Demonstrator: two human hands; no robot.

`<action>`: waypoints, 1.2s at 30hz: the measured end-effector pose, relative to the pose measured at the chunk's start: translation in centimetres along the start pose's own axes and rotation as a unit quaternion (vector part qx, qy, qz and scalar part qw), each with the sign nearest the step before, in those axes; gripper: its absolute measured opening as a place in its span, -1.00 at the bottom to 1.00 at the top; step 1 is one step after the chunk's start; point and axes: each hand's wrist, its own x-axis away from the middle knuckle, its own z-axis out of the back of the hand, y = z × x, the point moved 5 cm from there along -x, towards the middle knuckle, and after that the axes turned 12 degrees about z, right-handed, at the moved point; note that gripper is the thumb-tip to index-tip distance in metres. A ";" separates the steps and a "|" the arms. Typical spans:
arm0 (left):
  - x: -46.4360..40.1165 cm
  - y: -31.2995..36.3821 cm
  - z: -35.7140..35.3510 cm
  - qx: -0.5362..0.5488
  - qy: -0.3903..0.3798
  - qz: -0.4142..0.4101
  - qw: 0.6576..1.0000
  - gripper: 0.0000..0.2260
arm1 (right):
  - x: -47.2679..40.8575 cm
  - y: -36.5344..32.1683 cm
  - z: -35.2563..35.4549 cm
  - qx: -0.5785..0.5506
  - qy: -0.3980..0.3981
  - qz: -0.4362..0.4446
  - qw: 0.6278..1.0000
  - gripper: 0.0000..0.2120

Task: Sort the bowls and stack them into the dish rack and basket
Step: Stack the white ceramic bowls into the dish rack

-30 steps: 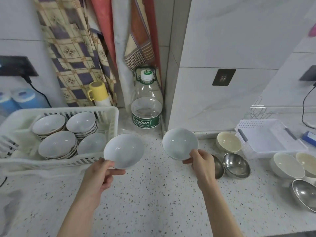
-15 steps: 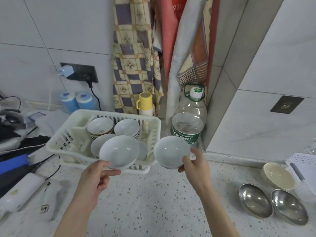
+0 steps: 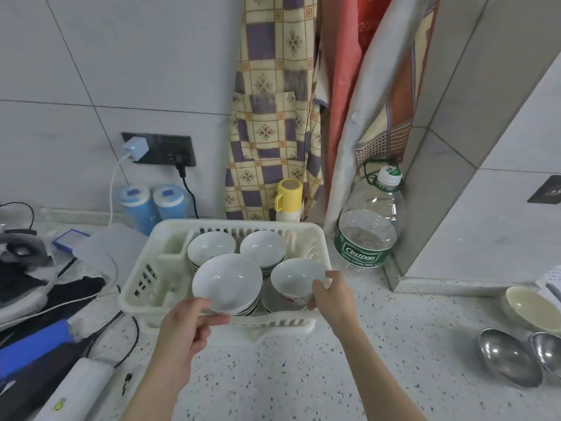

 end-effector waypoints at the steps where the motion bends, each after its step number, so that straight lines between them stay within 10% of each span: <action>1: -0.3 0.1 0.2 -0.004 -0.006 0.002 1.000 -0.83 | -0.1 0.0 -0.4 0.007 0.006 -0.001 1.000 -0.63; 36: -3.9 0.0 -2.4 -0.051 -0.078 0.013 0.996 -0.82 | -2.3 -0.6 -3.0 0.329 -0.128 -0.014 0.936 -0.62</action>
